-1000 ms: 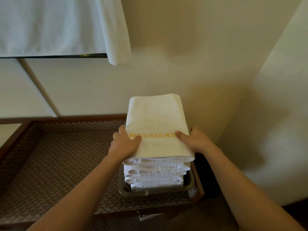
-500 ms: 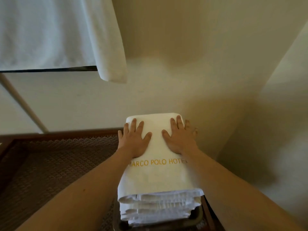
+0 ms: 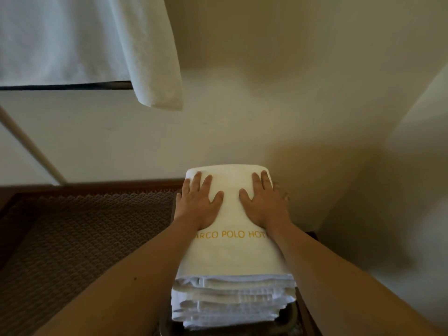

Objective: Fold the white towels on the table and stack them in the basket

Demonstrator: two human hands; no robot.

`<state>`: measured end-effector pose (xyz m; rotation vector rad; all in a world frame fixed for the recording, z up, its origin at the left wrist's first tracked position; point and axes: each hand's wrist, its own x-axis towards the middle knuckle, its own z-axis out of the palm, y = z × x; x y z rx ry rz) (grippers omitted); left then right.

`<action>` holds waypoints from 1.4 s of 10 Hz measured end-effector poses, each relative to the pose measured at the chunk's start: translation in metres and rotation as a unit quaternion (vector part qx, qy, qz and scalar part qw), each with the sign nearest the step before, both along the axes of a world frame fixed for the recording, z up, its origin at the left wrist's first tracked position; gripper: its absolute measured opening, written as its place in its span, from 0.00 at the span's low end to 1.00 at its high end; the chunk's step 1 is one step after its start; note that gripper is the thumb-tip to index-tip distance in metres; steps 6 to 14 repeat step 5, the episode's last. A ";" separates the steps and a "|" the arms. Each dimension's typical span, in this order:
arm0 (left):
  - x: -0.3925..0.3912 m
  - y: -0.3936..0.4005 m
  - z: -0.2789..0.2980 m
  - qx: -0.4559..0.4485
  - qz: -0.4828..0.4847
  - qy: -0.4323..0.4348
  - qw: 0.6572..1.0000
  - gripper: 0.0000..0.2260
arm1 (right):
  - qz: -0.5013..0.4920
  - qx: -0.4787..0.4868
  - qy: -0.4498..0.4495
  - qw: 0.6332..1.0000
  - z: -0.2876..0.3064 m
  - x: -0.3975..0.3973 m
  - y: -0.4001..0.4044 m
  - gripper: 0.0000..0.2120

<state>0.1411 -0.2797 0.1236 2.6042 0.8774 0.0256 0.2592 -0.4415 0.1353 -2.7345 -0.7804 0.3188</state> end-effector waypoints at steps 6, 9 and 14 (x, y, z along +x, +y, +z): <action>-0.079 -0.014 0.087 0.023 -0.049 0.022 0.998 0.27 | 0.101 -0.078 -0.075 0.989 0.068 -0.064 -0.005 0.26; -0.079 -0.014 0.087 0.023 -0.049 0.022 0.998 0.27 | 0.101 -0.078 -0.075 0.989 0.068 -0.064 -0.005 0.26; -0.079 -0.014 0.087 0.023 -0.049 0.022 0.998 0.27 | 0.101 -0.078 -0.075 0.989 0.068 -0.064 -0.005 0.26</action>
